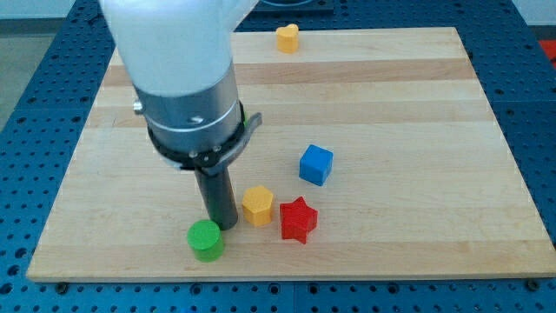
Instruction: Nudge the green circle slightly left
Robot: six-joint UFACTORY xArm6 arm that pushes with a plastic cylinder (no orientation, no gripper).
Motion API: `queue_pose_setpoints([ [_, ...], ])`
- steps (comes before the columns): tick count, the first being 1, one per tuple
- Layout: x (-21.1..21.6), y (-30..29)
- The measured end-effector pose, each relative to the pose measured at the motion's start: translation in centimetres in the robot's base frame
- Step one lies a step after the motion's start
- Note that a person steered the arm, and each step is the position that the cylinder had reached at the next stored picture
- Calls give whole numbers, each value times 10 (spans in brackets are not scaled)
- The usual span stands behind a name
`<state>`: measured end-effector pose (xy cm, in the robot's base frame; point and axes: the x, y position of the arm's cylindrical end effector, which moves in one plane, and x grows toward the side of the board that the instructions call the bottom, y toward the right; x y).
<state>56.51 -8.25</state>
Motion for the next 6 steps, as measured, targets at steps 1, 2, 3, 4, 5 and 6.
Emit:
queue_pose_setpoints([
  [1, -4, 7],
  [2, 0, 25],
  [3, 23, 38],
  [4, 28, 36],
  [5, 31, 20],
  [6, 24, 4],
])
